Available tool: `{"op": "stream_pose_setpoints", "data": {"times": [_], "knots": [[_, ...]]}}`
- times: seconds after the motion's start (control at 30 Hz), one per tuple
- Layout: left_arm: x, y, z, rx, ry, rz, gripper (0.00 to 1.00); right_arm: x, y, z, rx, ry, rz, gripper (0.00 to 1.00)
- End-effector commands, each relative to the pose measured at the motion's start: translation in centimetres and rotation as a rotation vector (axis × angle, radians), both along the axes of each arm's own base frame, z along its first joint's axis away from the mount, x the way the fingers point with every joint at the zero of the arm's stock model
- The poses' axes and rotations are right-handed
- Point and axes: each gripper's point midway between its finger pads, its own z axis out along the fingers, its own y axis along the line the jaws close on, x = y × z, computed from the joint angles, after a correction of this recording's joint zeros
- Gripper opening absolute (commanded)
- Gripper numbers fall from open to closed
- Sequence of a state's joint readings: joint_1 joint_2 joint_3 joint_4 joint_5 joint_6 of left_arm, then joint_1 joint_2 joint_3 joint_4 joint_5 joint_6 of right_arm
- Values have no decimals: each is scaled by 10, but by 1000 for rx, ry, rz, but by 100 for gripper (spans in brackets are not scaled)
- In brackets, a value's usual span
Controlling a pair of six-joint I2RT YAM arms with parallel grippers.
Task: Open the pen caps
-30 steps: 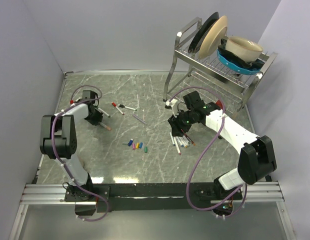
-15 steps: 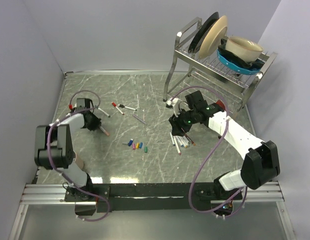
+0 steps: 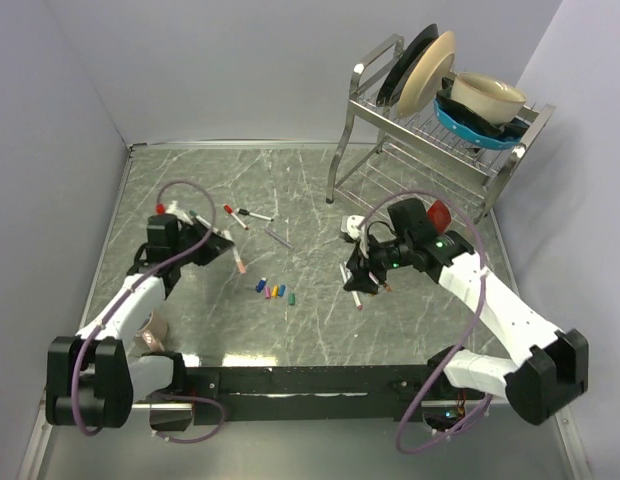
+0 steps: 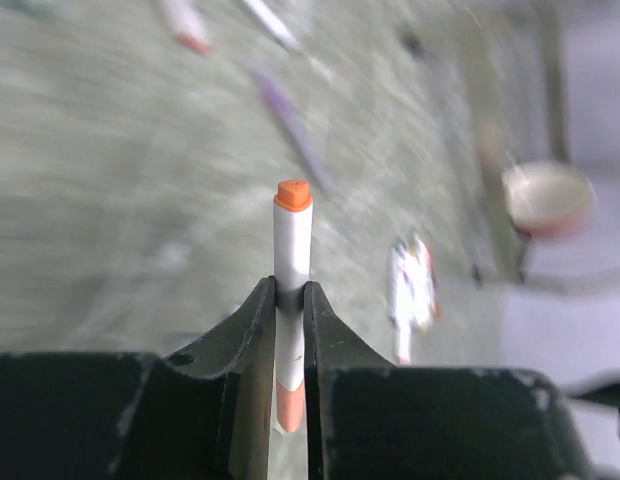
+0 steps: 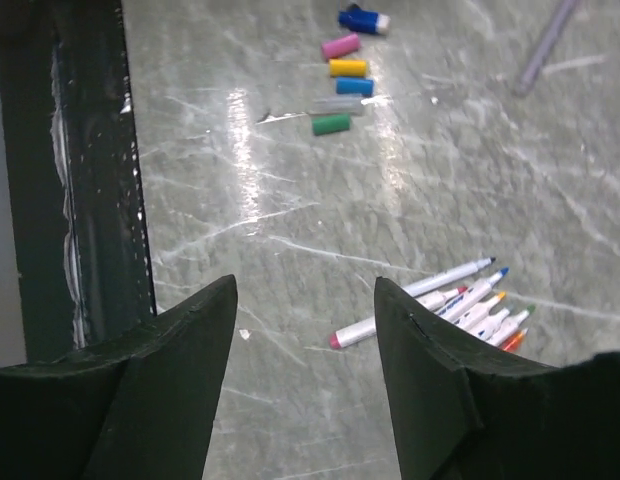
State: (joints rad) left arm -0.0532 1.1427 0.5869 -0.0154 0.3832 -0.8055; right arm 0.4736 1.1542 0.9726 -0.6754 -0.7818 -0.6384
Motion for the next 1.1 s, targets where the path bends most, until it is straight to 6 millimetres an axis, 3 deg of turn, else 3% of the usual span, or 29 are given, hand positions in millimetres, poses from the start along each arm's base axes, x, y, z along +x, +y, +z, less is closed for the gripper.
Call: {"op": "stream_pose_setpoints", "data": {"times": [0.0,0.3,0.47,0.5,0.57,0.67,0.83,1.07], "knots": [[-23,-59,36,-137,-140,-213,1,-13,2,11,75,-126,124,67],[-69,-135,50,-232,-167,-426,1,-4,-9,24,80,-272,87,74],[-91,-176,54,-224,-151,-557,1,-4,-22,27,4,-403,142,87],[-92,-181,55,-220,-150,-564,1,-3,-22,35,6,-425,140,89],[-99,-197,57,-223,-151,-608,1,-6,-23,38,4,-415,147,89],[-109,-215,59,-228,-159,-664,1,-10,-22,41,14,-417,161,98],[-119,-232,56,-223,-170,-742,1,-11,-27,55,23,-487,139,100],[-120,-239,46,-218,-148,-783,1,-17,-20,66,122,-504,139,100]]}}
